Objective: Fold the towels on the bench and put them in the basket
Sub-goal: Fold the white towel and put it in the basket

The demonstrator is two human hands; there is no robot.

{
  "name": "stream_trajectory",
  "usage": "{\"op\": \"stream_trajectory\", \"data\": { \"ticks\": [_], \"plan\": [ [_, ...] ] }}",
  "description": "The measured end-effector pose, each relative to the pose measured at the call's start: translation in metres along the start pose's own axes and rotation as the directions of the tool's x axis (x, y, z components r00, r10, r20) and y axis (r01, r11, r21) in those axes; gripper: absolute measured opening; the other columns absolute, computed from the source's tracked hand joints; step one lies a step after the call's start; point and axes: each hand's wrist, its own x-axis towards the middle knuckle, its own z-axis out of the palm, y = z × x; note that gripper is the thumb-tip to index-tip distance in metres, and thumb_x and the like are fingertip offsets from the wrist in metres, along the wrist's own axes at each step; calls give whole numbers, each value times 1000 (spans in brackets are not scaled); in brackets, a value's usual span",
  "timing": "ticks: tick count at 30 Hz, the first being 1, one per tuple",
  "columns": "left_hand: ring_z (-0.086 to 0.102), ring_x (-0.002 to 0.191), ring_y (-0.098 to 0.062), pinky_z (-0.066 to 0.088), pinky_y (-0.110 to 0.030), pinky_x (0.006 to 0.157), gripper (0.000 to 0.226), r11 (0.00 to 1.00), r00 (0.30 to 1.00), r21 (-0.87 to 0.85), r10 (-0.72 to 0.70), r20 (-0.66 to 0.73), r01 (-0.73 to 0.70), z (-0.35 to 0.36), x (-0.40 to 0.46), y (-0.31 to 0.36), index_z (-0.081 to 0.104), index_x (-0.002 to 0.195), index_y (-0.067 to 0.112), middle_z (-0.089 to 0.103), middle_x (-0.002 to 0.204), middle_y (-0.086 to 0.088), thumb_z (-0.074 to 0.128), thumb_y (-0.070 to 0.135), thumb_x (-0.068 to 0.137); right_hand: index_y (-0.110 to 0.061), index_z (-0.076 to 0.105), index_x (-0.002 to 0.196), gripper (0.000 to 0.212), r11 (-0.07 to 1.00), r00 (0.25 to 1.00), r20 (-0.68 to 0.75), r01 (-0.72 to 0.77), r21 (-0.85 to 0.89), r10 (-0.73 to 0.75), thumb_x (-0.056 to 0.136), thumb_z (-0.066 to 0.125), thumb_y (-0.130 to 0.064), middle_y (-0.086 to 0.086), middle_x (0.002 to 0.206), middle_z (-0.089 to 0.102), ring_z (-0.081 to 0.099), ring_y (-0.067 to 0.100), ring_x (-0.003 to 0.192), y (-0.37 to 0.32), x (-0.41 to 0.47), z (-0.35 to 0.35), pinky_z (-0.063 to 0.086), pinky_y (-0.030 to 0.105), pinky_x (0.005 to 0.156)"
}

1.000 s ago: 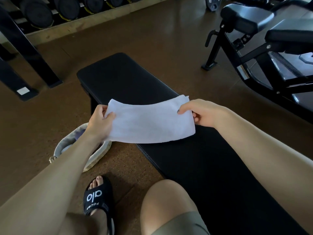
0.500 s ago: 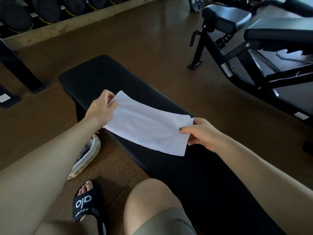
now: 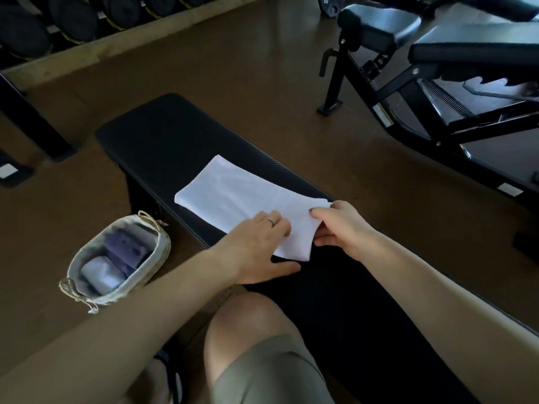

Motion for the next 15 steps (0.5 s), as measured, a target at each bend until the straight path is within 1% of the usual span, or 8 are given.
{"op": "stream_trajectory", "data": {
  "ticks": [2, 5, 7, 9, 11, 13, 15],
  "plan": [
    [41, 106, -17, 43, -30, 89, 63, 999, 999, 28, -42, -30, 43, 6, 0, 3, 42, 123, 23, 42, 124, 4, 62, 69, 85, -9, 54, 125, 33, 999, 1000, 3, 0, 49, 0, 96, 66, -19, 15, 102, 71, 73, 24, 77, -5, -1, 1, 56, 28, 56],
    [40, 107, -20, 40, -29, 85, 69, 993, 991, 11, -114, -64, 115, 14, 4, 11, 37, 124, 19, 39, 126, -1, 71, 62, 81, -16, 49, 128, 41, 1000, 1000, -1, 19, -12, -19, 93, 70, -20, 14, 100, 70, 74, 24, 75, -13, -1, 1, 57, 29, 56],
    [41, 109, -24, 40, -31, 82, 70, 985, 983, 63, -153, -105, 160, 17, 8, 20, 36, 124, 15, 38, 128, -6, 72, 57, 81, -22, 48, 132, 44, 999, 1000, 5, 27, -17, -26, 93, 67, -15, 13, 93, 68, 73, 23, 73, -18, -2, 1, 56, 27, 53],
    [46, 107, -28, 45, -35, 79, 66, 969, 963, 126, -184, -199, 212, 20, 12, 30, 39, 120, 11, 42, 126, -11, 72, 53, 81, -23, 53, 131, 39, 998, 999, 31, 10, 70, -12, 95, 61, -12, 10, 81, 62, 69, 21, 69, -21, -2, 2, 54, 25, 50],
    [53, 92, -29, 46, -37, 68, 54, 954, 927, 177, -174, -332, 243, 17, 14, 37, 47, 109, 10, 52, 113, -13, 74, 44, 78, -20, 59, 127, 32, 989, 998, 56, -13, 149, 5, 96, 57, -10, 8, 77, 59, 66, 20, 67, -24, -3, 2, 54, 25, 52],
    [52, 74, -27, 41, -35, 57, 37, 947, 880, 204, -132, -455, 247, 13, 15, 39, 49, 97, 11, 54, 93, -10, 75, 30, 77, -17, 61, 123, 27, 984, 997, 73, -24, 179, 11, 98, 58, -8, 10, 82, 61, 66, 19, 69, -27, -4, 2, 57, 27, 56],
    [51, 66, -24, 35, -31, 51, 28, 945, 854, 227, -90, -512, 236, 9, 13, 39, 51, 93, 13, 53, 86, -9, 74, 21, 79, -19, 60, 122, 27, 984, 997, 80, -29, 176, 15, 98, 61, -8, 12, 90, 63, 68, 20, 74, -30, -6, 2, 58, 27, 57]
  ]
}}
